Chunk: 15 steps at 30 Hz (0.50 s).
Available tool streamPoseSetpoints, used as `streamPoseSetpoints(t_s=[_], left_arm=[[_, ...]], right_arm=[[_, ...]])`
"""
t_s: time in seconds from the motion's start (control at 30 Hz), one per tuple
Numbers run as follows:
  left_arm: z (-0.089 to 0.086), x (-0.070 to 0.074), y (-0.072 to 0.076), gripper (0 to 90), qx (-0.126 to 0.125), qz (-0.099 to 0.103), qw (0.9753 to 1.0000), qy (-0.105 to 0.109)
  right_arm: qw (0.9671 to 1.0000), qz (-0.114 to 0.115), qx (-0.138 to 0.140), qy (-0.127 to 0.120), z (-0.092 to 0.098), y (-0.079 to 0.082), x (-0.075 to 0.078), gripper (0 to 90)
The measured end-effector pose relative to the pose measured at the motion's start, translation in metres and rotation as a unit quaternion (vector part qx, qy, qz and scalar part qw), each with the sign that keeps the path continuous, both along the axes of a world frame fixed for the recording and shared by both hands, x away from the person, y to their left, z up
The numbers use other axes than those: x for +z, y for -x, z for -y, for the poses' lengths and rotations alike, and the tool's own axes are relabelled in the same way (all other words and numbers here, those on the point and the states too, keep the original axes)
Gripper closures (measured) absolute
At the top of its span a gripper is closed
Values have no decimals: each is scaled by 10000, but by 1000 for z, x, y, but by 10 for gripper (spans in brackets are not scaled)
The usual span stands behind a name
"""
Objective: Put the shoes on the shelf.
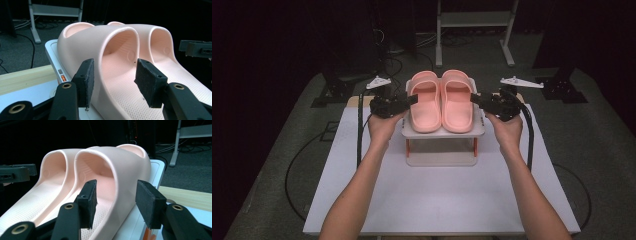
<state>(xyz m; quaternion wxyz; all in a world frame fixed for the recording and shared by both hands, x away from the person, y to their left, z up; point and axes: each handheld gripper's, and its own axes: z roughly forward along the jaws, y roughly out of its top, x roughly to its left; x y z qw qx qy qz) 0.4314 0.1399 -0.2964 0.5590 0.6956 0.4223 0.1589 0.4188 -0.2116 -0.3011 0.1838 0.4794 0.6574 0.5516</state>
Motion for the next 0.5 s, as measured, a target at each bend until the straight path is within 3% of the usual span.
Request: streamPoseSetpoints(t_s=[0.5], left_arm=[[-9,-4,10,462,-45,27,10000,79]], right_arm=[[9999,52,136,-52,7,7,-2,474]])
